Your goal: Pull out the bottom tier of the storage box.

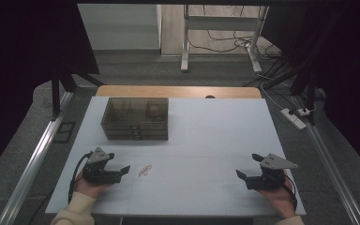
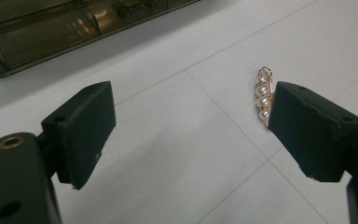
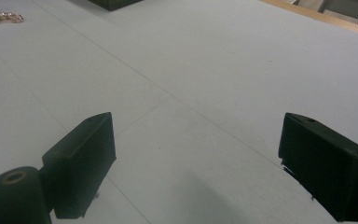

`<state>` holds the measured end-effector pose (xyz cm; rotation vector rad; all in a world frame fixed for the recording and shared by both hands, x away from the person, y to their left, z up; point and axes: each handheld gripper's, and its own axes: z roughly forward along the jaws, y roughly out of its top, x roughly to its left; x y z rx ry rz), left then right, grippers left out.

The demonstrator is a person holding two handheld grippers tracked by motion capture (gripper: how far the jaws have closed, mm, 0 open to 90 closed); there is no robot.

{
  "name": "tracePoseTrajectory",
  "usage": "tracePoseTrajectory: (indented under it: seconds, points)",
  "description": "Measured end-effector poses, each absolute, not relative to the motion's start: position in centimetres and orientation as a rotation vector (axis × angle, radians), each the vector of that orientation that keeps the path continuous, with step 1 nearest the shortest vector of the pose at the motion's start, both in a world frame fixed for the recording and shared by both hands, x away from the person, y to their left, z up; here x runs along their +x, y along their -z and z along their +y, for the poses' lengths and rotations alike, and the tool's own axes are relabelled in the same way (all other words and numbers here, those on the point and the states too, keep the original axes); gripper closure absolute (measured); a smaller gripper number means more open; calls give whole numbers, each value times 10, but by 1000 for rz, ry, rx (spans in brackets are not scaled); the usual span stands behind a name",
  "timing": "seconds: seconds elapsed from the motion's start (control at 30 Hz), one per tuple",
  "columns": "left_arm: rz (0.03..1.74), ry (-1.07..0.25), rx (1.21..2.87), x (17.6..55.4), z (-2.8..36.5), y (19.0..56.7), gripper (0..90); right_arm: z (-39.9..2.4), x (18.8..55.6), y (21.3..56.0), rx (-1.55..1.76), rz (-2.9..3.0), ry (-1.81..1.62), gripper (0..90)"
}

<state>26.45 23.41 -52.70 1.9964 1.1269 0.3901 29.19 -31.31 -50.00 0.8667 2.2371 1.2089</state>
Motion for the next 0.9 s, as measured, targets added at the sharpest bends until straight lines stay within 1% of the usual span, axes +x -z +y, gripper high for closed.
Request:
tracePoseTrajectory:
  seconds: [0.37, 0.43, 0.6, 0.67, 0.7, 0.73, 0.8, 0.83, 0.9]
  points:
    - [1125, -412, 2006, 266, 235, 528, 123, -315, 294, 503, 888, 2253, -1183, 115]
    - [1124, -422, 2012, 266, 236, 528, 94, -315, 294, 504, 889, 2253, -1174, 117]
    - [1091, -430, 2022, 265, 235, 527, 75, -315, 295, 505, 900, 2261, -1168, 118]
    - [1087, -455, 2030, 265, 234, 527, 58, -315, 295, 505, 903, 2263, -1164, 119]
    - [1086, -473, 2033, 265, 234, 527, 35, -315, 295, 506, 905, 2263, -1166, 120]
    - [1084, -494, 2034, 265, 234, 527, 35, -315, 295, 506, 905, 2263, -1166, 120]
    - [1085, -512, 2014, 266, 235, 526, 13, -315, 295, 505, 906, 2263, -1168, 120]
    - [1094, -489, 2003, 266, 236, 525, 23, -315, 295, 505, 907, 2262, -1168, 121]
    - [1120, -513, 1976, 266, 236, 524, 28, -315, 295, 505, 909, 2262, -1165, 121]
